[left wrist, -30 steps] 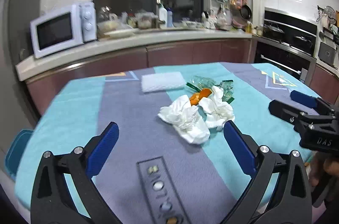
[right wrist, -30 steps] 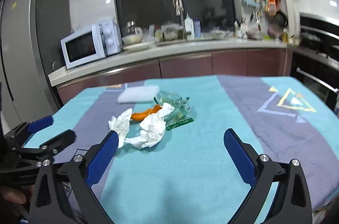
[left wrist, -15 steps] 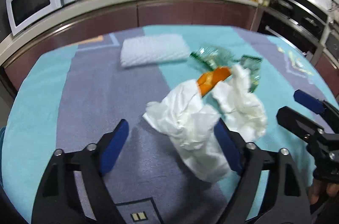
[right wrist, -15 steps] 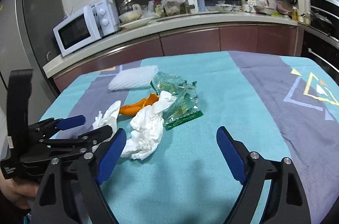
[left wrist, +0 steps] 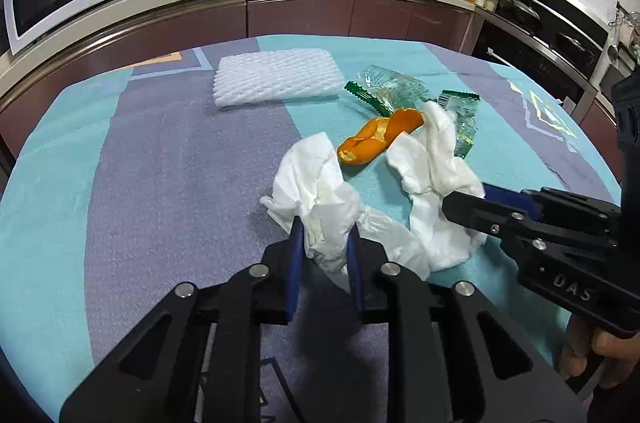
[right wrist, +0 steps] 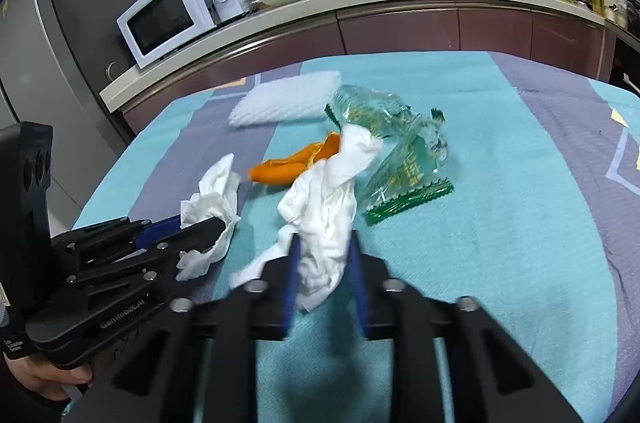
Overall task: Collect trash
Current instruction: 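Close the left tool on a white tissue while the right tool grasps another tissue, then carry both white tissues in the tools over the blue bin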
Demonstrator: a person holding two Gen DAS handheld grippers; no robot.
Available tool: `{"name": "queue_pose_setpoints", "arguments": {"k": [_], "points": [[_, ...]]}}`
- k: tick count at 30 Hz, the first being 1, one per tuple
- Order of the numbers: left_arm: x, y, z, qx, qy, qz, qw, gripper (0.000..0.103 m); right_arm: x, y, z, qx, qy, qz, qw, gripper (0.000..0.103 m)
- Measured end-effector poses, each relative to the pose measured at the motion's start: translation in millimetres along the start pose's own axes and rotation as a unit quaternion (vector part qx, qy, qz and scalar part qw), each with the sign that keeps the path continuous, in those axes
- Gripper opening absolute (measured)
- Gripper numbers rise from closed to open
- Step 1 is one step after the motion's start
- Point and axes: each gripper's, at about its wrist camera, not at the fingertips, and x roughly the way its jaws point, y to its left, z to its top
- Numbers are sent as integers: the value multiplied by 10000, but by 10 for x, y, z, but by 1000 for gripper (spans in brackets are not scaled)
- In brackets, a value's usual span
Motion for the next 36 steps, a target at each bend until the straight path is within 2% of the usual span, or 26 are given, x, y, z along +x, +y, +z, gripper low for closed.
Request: {"name": "queue_pose_setpoints", "arguments": {"k": [1,4,9,12,19,27,36], "points": [[-20,3,-11,-10,-12,-44,10000,15,-14,3,-5,6,-19,33,10000,10],[-111,17,-77,-27,-90,-170,9998,13,-73,34,-39,-3,-76,152,9999,8],[-458,124,-169,-245,-464,-305,9982,13,-304,137,-62,-28,-409,343,9986,8],[-781,222,-221,-353,-777,-171,9962,13,-484,216,-44,-91,-614,408,9972,8],[-1760,418,-457,-422,-1687,552,9832,14,-977,573,-16,-464,-1166,666,9899,8],[-2631,777,-891,-791,-2169,1272,9646,14,-1294,1187,-92,-1155,-1537,881,9774,8],[-3537,1372,-1490,-1300,-2573,2165,9327,14,-1351,1980,-135,-1838,-1590,1530,9579,8]]}}
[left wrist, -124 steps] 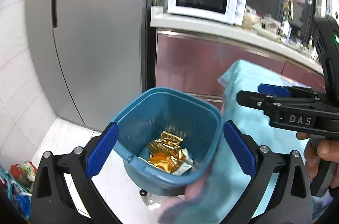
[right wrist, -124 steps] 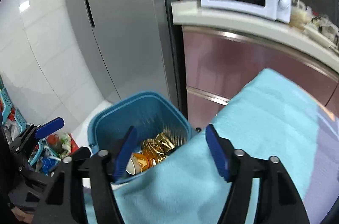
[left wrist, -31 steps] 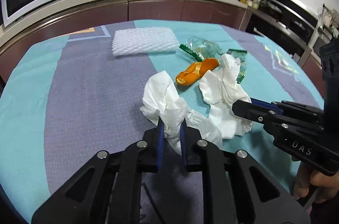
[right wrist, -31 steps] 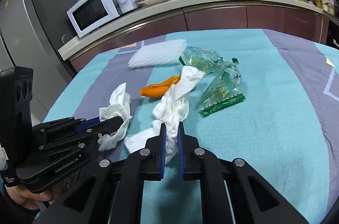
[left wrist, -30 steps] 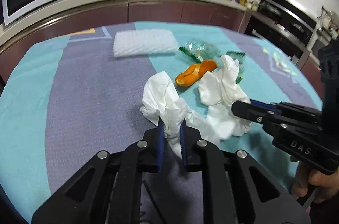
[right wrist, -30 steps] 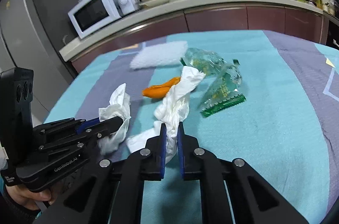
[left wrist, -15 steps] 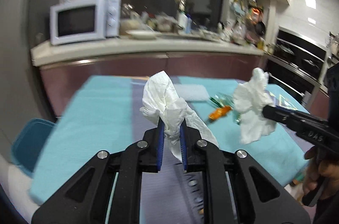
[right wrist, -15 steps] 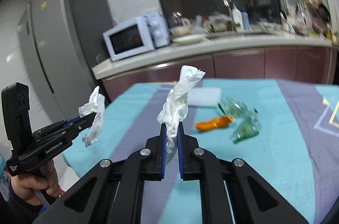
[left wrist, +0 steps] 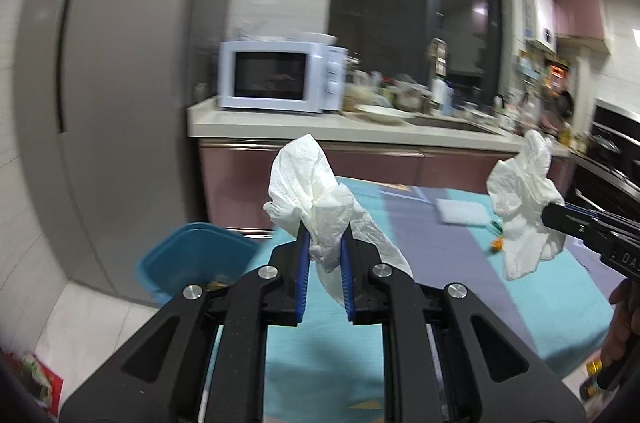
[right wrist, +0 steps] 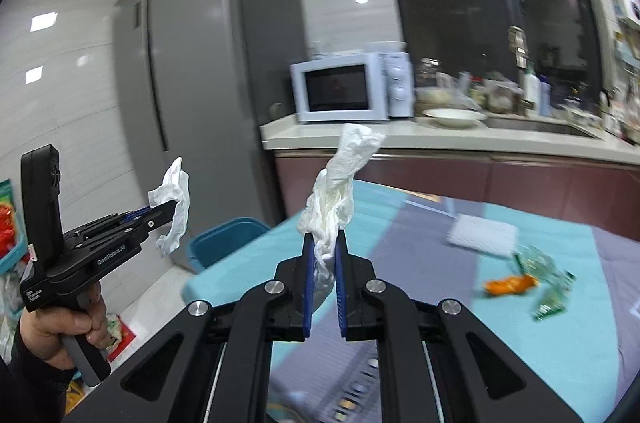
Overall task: Collect trash
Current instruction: 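Carry both white tissues in the tools over the blue bin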
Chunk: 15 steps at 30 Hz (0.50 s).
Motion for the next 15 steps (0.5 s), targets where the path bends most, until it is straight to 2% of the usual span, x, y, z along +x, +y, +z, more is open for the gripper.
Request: {"name": "queue_pose_setpoints", "arguments": {"k": [6,13,15], "points": [[-220,680,-27,-306,-67,565,9979,14,327,418,160,-370,60,410,9985,8],[-7,1271,-155,-599,222,981,9931,15,933,730,326,-684,328,879,9932,8],[134,1336,-210,-625,332,1061,9918,15,1150,811,363,-761,459,1027,9907,8]]}}
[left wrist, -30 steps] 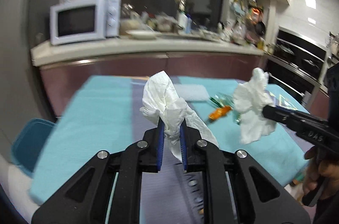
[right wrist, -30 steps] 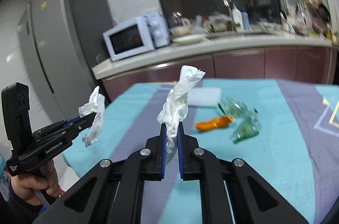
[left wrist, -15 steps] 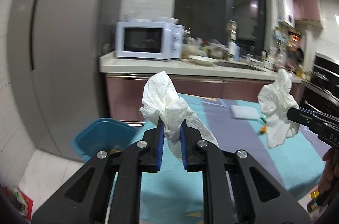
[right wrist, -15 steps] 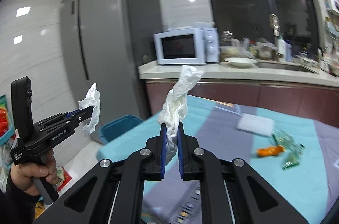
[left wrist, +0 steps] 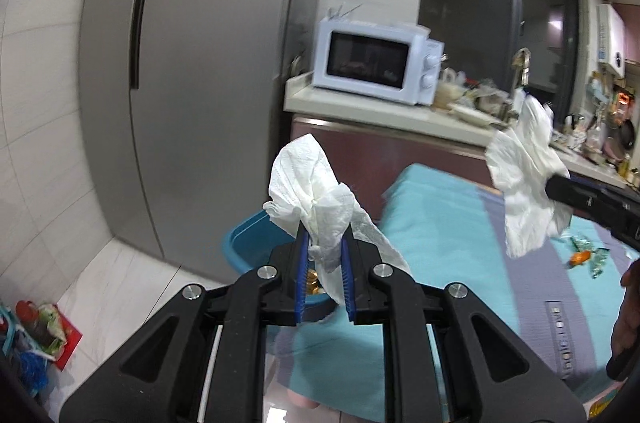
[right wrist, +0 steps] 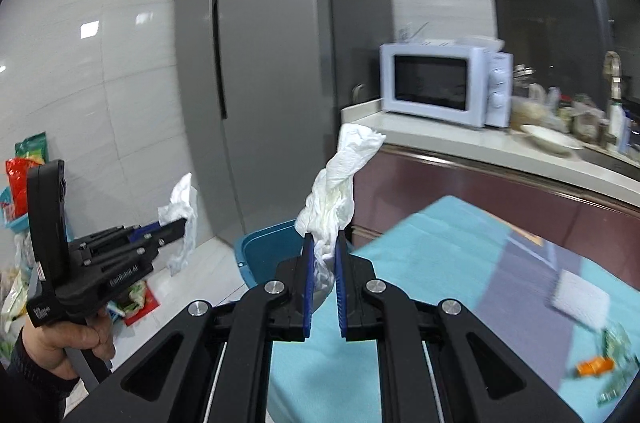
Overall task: Collect trash
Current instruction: 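Carry both white tissues in the tools over the blue bin, then open both tools to drop the tissues into the bin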
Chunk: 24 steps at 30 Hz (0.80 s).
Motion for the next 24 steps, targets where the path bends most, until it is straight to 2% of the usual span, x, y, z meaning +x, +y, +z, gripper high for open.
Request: {"name": "queue_pose_setpoints", "arguments": {"k": [5,11,20,24], "points": [[543,164,-65,-95,486,144,9987,15,611,83,126,-259,387,260,9986,8],[1117,305,-115,-195,892,165,9957,15,1288,218,175,-584,872,286,9941,8],[2049,188,-81,-205,1369,227,9901,15,2108,279,138,-653,1585,246,9849,8],[2326,160,-92,-154,1518,316,9878,15,2408,295,87,-686,1920,197,9788,8]]}}
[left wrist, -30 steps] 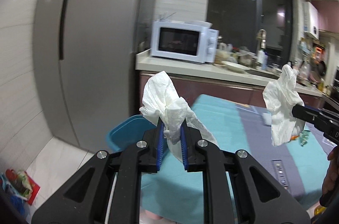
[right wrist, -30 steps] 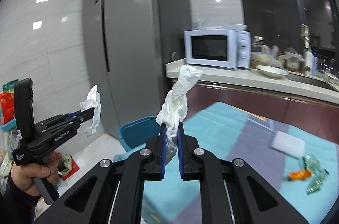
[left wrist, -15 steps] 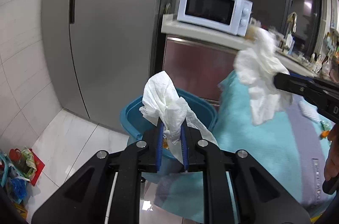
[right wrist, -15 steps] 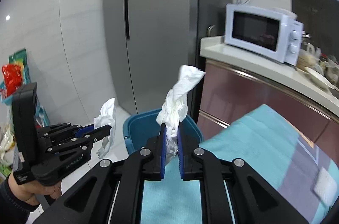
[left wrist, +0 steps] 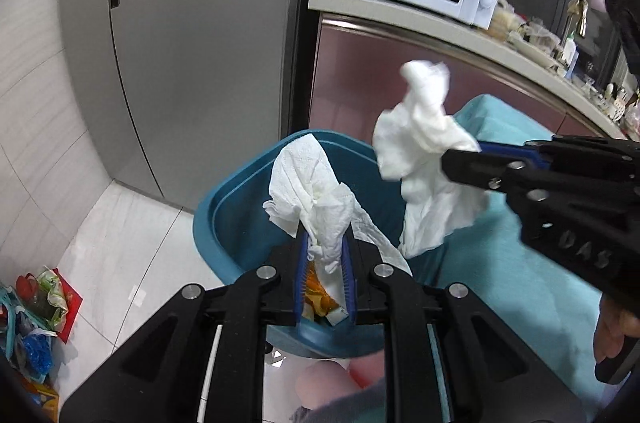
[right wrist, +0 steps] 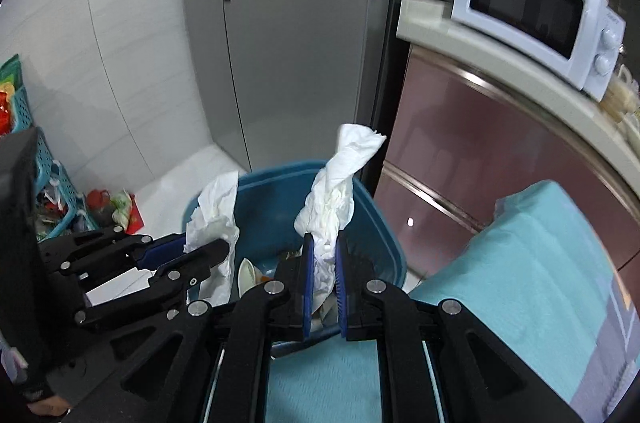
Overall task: Collect trash
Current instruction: 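Open both tools to drop the tissues into the bin, then move both open tools back over the table toward the clear wrappers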
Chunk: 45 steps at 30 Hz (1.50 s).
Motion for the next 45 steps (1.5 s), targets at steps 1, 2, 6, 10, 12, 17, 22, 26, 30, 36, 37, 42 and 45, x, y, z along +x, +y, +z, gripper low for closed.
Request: {"name": "queue_pose_setpoints", "arguments": {"k": [1,2,6,10,12,17,22,26,30,36,37,42,45], "points": [[57,-19,18,25,31,12,10000,15,79,-1,10,-20,85,-69,9999,8],[105,-38,38,38,48,35,10000,16,149,-7,14,-7,180,-56,9998,8],[290,-49,77,53,196,118,9997,16,379,-49,34,12,514,-32,9987,9],[381,-60,96,80,243,115,9996,27,545,-79,25,-1,722,-98,9973,22],[412,-61,93,105,244,133,9996,38,567,-113,16,67,723,-133,9973,25],[404,-35,55,69,198,229,9995,61,487,-201,17,242,576,-143,9979,30],[190,-43,93,89,-61,302,9995,76,297,-290,6,419,329,-200,9984,30],[-160,-43,96,81,-471,335,9983,90,23,-364,-47,537,10,-246,9983,43],[-518,-92,52,119,-799,340,9962,97,-376,-433,-161,687,-469,-357,9959,65],[-1035,-229,-68,135,-1143,229,9931,97,-937,-478,-376,766,-1103,-575,9893,87],[-1122,-254,-95,130,-1195,177,9926,97,-1021,-479,-417,778,-1176,-613,9881,88],[-1536,-452,-236,248,-1431,-35,9894,97,-1446,-474,-681,824,-1552,-818,9810,96],[-1748,-582,-336,358,-1552,-85,9872,97,-1692,-487,-873,917,-1729,-918,9764,96]]}}
